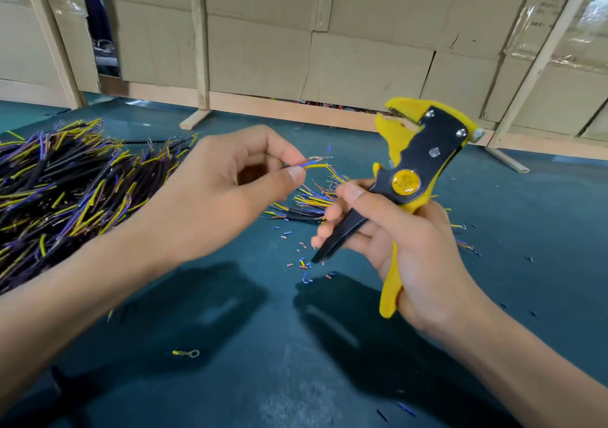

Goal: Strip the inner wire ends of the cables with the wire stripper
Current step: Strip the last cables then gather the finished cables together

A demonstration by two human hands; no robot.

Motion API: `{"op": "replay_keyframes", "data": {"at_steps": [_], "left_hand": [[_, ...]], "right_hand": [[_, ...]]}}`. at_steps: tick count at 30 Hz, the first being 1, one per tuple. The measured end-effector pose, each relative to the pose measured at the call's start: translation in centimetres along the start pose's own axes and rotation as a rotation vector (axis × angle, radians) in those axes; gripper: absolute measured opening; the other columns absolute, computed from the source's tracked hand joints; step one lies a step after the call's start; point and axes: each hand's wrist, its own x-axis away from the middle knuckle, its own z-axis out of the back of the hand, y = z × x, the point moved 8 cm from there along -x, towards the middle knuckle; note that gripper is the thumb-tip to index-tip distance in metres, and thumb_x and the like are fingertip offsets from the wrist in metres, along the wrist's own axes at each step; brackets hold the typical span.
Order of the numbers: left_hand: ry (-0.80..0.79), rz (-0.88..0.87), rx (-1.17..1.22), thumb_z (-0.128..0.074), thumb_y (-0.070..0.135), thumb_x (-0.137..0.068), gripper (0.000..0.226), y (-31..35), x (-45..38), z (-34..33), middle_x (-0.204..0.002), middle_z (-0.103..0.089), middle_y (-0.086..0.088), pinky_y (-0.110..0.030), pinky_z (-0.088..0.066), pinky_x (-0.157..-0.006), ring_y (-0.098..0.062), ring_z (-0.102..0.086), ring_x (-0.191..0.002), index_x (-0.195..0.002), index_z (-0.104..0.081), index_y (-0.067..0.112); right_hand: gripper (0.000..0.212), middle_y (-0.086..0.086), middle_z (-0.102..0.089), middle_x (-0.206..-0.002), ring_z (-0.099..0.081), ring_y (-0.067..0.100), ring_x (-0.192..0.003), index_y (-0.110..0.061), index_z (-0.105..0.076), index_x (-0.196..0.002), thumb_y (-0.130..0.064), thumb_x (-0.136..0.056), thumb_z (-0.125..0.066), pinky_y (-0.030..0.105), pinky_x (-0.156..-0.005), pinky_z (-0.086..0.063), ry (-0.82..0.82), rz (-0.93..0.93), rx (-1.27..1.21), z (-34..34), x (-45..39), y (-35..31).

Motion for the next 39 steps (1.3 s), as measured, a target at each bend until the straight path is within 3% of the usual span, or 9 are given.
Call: {"op": "replay_keyframes", "data": {"at_steps": [8,16,19,22,24,28,33,37,39], "left_hand": [[-0.088,-0.072,0.022,-0.063,0.014,-0.093,0.008,0.8,0.9,-2.4,-0.06,-0.059,0.001,-0.003,-0.033,-0.049,0.002,-0.048,-0.044,-0.094,-0.07,0.01],[-0.166,-0.088,-0.055,-0.058,0.035,-0.093,0.019,0.5,1.0,-2.6,-0.069,-0.071,0.0,-0.025,-0.031,-0.048,-0.021,-0.038,-0.05,-0.092,-0.072,0.023],[-0.16,-0.078,-0.03,-0.06,0.034,-0.092,0.015,0.4,1.0,-2.7,-0.072,-0.074,-0.001,-0.025,-0.031,-0.044,-0.025,-0.035,-0.047,-0.106,-0.06,0.031],[-0.167,-0.11,0.001,-0.059,0.03,-0.093,0.017,0.7,1.2,-2.7,-0.073,-0.074,-0.001,-0.023,-0.031,-0.045,-0.03,-0.032,-0.045,-0.105,-0.048,0.033],[-0.151,-0.148,-0.07,-0.057,0.028,-0.095,0.012,0.9,1.4,-2.8,-0.073,-0.073,0.001,-0.021,-0.031,-0.047,-0.029,-0.034,-0.045,-0.104,-0.05,0.032],[-0.047,-0.208,-0.284,-0.057,0.031,-0.096,0.009,1.1,1.4,-2.5,-0.074,-0.072,0.014,-0.015,-0.031,-0.047,-0.011,-0.038,-0.043,-0.104,-0.058,0.031],[0.066,-0.226,-0.424,-0.071,0.031,-0.092,0.015,1.6,1.2,-1.6,-0.076,-0.074,0.01,-0.036,-0.053,-0.073,-0.014,-0.068,-0.068,-0.104,-0.066,0.023],[0.13,-0.268,-0.508,-0.064,0.032,-0.09,0.016,1.9,1.3,-0.9,-0.073,-0.072,0.01,-0.034,-0.05,-0.068,-0.013,-0.067,-0.066,-0.094,-0.069,0.018],[0.134,-0.286,-0.451,-0.065,0.033,-0.089,0.016,2.0,1.4,-0.9,-0.078,-0.07,0.012,-0.031,-0.05,-0.067,-0.012,-0.065,-0.068,-0.102,-0.066,0.023]], "right_hand": [[0.009,0.024,-0.071,-0.086,-0.068,0.036,-0.069,-0.002,-0.071,-0.09,-0.008,-0.085,-0.068,0.05,-0.072,-0.059,0.007,0.118,0.069,0.6,-0.1,-1.4],[0.004,0.02,-0.068,-0.079,-0.069,0.039,-0.072,-0.008,-0.072,-0.088,-0.008,-0.085,-0.069,0.054,-0.075,-0.06,-0.047,0.152,0.11,0.5,0.2,-1.7],[0.005,0.017,-0.068,-0.076,-0.068,0.039,-0.071,-0.006,-0.071,-0.086,-0.011,-0.085,-0.069,0.062,-0.076,-0.059,-0.015,0.165,0.164,0.5,0.1,-2.0],[0.007,0.017,-0.067,-0.072,-0.068,0.04,-0.068,-0.005,-0.071,-0.08,-0.01,-0.084,-0.069,0.065,-0.075,-0.058,0.042,0.179,0.2,0.6,0.2,-2.0],[0.008,0.016,-0.067,-0.07,-0.068,0.04,-0.067,-0.006,-0.071,-0.076,-0.011,-0.082,-0.068,0.064,-0.074,-0.058,0.064,0.167,0.215,0.7,0.2,-1.9],[0.008,0.013,-0.068,-0.07,-0.069,0.037,-0.066,-0.004,-0.069,-0.078,-0.011,-0.082,-0.068,0.061,-0.073,-0.06,0.059,0.148,0.2,0.6,0.3,-1.8],[0.007,0.012,-0.068,-0.07,-0.068,0.035,-0.063,-0.005,-0.068,-0.078,-0.009,-0.084,-0.066,0.063,-0.072,-0.059,0.031,0.132,0.155,-0.1,0.4,-1.4],[0.006,0.015,-0.068,-0.072,-0.069,0.036,-0.065,-0.006,-0.07,-0.081,-0.01,-0.085,-0.067,0.064,-0.075,-0.06,-0.033,0.099,0.112,-0.7,0.7,-1.1],[0.007,0.015,-0.068,-0.073,-0.069,0.037,-0.066,-0.008,-0.071,-0.081,-0.01,-0.087,-0.067,0.06,-0.074,-0.061,-0.055,0.097,0.095,-0.9,0.7,-1.1]]}}
